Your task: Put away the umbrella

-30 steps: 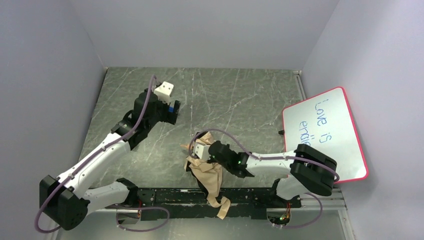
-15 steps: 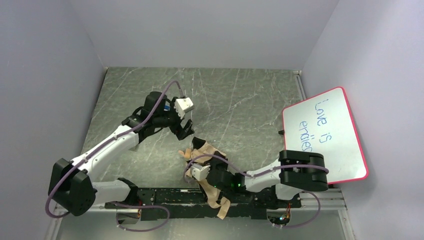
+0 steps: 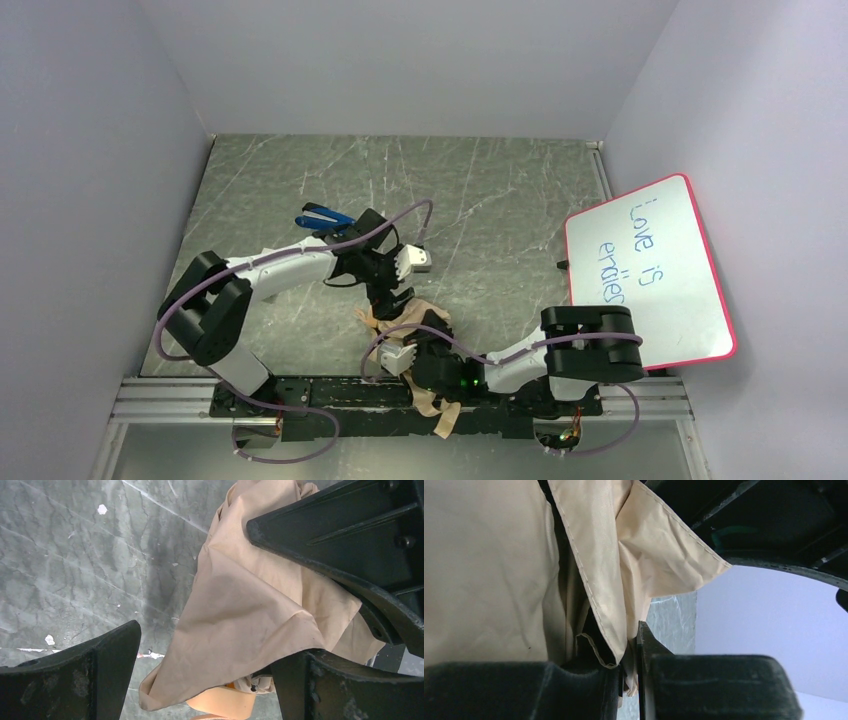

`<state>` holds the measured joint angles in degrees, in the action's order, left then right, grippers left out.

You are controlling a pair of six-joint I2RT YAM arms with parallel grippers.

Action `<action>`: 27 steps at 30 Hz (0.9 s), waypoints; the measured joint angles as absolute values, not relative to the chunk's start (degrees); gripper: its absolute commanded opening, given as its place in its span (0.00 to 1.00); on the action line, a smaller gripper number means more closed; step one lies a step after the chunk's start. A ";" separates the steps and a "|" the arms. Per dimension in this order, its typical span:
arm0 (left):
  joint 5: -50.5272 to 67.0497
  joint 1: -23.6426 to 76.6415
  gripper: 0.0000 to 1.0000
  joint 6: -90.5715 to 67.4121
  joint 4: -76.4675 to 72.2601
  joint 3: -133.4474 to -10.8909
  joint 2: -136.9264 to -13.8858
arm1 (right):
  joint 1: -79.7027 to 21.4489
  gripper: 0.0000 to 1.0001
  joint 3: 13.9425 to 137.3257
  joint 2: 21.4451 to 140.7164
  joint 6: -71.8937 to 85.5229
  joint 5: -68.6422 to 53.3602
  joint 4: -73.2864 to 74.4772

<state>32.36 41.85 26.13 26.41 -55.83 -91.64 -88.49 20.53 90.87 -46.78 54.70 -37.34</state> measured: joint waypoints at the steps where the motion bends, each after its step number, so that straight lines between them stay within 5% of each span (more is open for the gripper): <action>1: 32.49 41.95 0.97 26.35 26.52 -55.83 -91.83 | -88.60 0.16 20.53 90.89 -46.81 54.72 -37.41; 27: 35.29 42.85 0.97 29.65 29.23 -55.53 -78.39 | -89.23 0.15 20.56 92.44 -47.29 56.03 -38.74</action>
